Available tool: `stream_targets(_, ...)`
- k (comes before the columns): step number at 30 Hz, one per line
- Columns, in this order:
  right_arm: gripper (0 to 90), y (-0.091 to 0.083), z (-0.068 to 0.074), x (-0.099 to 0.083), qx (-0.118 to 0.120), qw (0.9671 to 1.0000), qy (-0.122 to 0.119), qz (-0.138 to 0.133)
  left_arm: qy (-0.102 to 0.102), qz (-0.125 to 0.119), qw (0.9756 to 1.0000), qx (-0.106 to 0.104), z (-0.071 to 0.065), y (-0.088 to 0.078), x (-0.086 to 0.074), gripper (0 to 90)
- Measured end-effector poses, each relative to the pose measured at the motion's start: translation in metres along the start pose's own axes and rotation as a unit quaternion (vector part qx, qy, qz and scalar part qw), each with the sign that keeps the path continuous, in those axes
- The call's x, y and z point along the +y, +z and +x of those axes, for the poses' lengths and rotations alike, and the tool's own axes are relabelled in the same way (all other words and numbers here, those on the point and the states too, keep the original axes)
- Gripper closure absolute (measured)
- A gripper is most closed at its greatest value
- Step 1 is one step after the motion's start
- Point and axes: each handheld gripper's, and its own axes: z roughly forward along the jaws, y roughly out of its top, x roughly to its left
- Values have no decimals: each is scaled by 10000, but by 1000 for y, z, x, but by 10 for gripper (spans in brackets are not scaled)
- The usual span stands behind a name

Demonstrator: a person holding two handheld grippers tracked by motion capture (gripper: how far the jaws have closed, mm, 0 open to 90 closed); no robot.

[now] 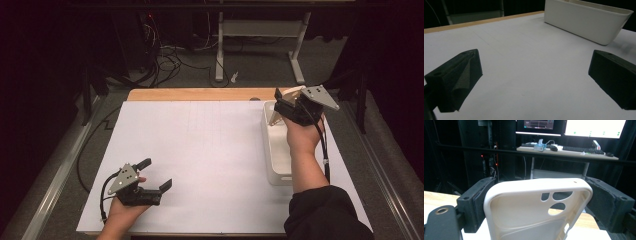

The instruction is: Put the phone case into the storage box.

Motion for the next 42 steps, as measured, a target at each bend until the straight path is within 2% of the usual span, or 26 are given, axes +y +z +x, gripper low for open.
stream_targets(7, 130, 17, 3, -3, -147, 9998, -27, 146, 60, 31, 10000, -28, 0, 0, 0, 2)
stream_targets(12, 130, 30, 2, -9, -312, 9991, 139, 253, 47, -2, 10000, -45, 0, 0, 0, 2)
stream_targets(18, 129, 42, 2, -19, -490, 9978, 224, 385, 32, -11, 10000, -53, 0, -1, -1, 2)
stream_targets(25, 128, 52, 1, -26, -568, 9969, 222, 494, 21, -17, 10000, -73, 0, -1, -1, 2)
stream_targets(34, 127, 59, -4, -32, -590, 9960, 411, 522, 4, 5, 9999, -139, 0, 0, -2, 2)
stream_targets(42, 126, 64, -1, -37, -626, 9953, 413, 604, -35, -28, 9998, -177, 0, 0, -1, 3)
